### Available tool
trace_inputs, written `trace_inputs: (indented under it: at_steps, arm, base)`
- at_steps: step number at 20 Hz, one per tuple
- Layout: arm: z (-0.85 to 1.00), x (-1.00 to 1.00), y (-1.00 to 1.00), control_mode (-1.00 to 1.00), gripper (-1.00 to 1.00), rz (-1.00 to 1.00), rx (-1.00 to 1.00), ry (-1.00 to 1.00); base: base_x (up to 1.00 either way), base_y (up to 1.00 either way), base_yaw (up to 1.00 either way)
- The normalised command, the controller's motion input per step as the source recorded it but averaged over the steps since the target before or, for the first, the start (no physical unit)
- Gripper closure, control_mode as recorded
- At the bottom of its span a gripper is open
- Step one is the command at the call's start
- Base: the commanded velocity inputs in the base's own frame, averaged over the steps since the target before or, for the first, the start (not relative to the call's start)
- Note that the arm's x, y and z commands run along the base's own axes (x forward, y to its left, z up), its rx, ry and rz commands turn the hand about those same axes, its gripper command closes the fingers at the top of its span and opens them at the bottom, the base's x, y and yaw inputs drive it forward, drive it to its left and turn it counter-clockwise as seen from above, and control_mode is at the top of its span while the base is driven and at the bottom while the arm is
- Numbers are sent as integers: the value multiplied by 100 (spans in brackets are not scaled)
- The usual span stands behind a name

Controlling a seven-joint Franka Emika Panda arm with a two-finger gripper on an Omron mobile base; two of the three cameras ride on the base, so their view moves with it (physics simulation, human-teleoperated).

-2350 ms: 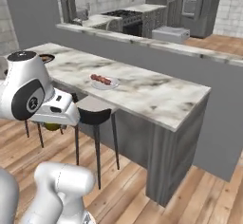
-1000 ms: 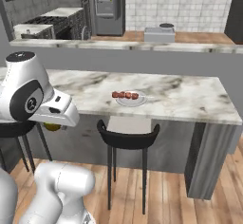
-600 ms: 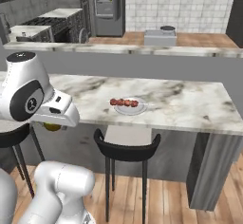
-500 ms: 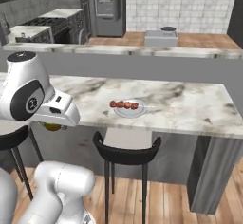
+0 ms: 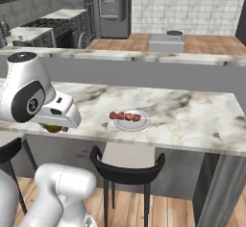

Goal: Pick up the pear and kiwi from the fridge and place one fruit on each plate on the dining counter.

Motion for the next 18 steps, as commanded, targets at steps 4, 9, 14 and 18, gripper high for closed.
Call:
trace_inputs:
  at_steps: [4, 9, 14, 18]
  arm:
    - [0, 0, 0, 100, 100, 0, 0, 0]
    - [0, 0, 0, 100, 100, 0, 0, 0]
    - [0, 0, 0, 100, 100, 0, 0, 0]
    - [0, 0, 0, 100, 100, 0, 0, 0]
  base:
    - [52, -1, 5]
    - [61, -4, 5]
    - [40, -2, 2]
    - [24, 0, 0]
